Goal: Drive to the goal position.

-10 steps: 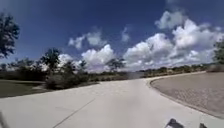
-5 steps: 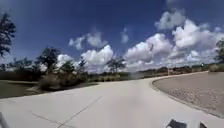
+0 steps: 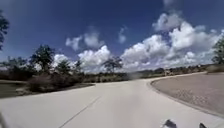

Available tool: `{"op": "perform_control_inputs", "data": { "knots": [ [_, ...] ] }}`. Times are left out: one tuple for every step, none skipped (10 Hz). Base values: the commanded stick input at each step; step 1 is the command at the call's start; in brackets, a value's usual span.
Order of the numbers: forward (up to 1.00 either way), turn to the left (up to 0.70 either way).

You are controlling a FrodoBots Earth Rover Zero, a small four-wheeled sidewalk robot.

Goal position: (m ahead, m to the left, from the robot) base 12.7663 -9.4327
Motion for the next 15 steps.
{"op": "perform_control_inputs", "data": {
  "knots": [
    [0.70,-0.09],
    [0.70,-0.13],
    [0.70,-0.14],
    [0.70,-0.11],
    [0.70,-0.03],
    [0.70,0.00],
    [0.70,0.00],
    [0.70,-0.04],
    [0.70,-0.14],
    [0.70,-0.14],
    [0.70,-0.14],
    [0.70,-0.10],
    [0.70,-0.04],
    [0.70,0.00],
    [0.70,0.00]
  ]
}}
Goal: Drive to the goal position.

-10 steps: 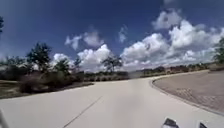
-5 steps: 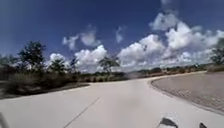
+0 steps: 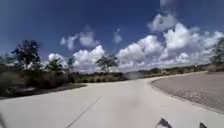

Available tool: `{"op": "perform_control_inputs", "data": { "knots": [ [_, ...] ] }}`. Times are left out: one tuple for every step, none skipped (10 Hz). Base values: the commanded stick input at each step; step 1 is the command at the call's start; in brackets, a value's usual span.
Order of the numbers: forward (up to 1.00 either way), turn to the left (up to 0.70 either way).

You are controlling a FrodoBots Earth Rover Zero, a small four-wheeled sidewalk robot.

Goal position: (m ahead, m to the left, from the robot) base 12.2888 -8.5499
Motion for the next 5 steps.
{"op": "perform_control_inputs", "data": {
  "knots": [
    [0.70,0.00],
    [0.70,0.00],
    [0.70,0.00],
    [0.70,0.00],
    [0.70,-0.04]
  ]
}}
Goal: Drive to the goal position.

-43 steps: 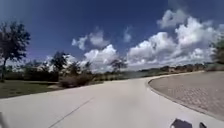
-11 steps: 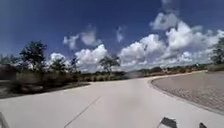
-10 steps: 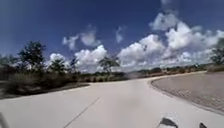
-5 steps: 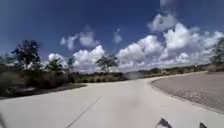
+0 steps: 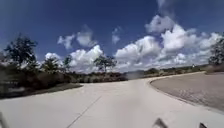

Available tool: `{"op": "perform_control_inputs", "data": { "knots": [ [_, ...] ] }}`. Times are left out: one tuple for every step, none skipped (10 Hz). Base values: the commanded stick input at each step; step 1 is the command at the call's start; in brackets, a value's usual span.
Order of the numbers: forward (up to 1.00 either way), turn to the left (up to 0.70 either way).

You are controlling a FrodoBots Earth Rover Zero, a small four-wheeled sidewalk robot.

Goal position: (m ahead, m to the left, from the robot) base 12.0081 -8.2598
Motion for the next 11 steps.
{"op": "perform_control_inputs", "data": {
  "knots": [
    [0.70,-0.12],
    [0.70,-0.14],
    [0.70,-0.14],
    [0.70,-0.14],
    [0.70,-0.14],
    [0.70,-0.14],
    [0.70,-0.13],
    [0.70,-0.04],
    [0.70,0.00],
    [0.70,0.00],
    [0.70,0.00]
  ]
}}
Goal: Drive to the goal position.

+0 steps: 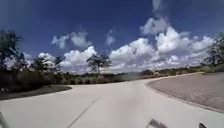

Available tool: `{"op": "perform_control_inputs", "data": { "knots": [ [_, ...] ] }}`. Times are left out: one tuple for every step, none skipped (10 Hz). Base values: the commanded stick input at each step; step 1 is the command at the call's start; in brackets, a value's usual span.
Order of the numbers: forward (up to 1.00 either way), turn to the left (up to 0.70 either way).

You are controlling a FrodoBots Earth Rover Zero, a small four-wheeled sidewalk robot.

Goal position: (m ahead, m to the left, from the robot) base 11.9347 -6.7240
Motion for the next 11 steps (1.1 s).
{"op": "perform_control_inputs", "data": {
  "knots": [
    [0.70,0.00],
    [0.70,0.00],
    [0.70,0.00],
    [0.70,0.00],
    [0.70,-0.01],
    [0.70,-0.11],
    [0.70,-0.14],
    [0.70,-0.14],
    [0.70,-0.14],
    [0.70,-0.09],
    [0.70,0.00]
  ]
}}
